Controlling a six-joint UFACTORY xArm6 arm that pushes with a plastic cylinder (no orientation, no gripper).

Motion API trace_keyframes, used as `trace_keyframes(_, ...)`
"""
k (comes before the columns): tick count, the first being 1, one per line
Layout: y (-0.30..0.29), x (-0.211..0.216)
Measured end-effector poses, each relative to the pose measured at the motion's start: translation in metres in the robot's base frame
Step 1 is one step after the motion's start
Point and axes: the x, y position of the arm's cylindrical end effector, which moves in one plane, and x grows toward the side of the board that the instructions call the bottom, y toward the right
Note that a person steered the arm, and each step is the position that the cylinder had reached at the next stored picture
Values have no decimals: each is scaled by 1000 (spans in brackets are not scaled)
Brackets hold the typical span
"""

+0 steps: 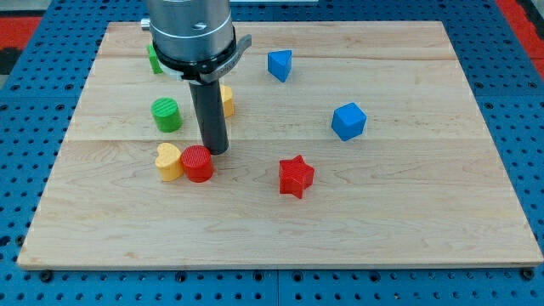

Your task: Point your arm closer to red star

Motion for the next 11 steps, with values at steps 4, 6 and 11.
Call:
trace_keyframes(4, 0, 47)
trace_keyframes(6, 1, 3)
trace_keyframes(11, 102, 71)
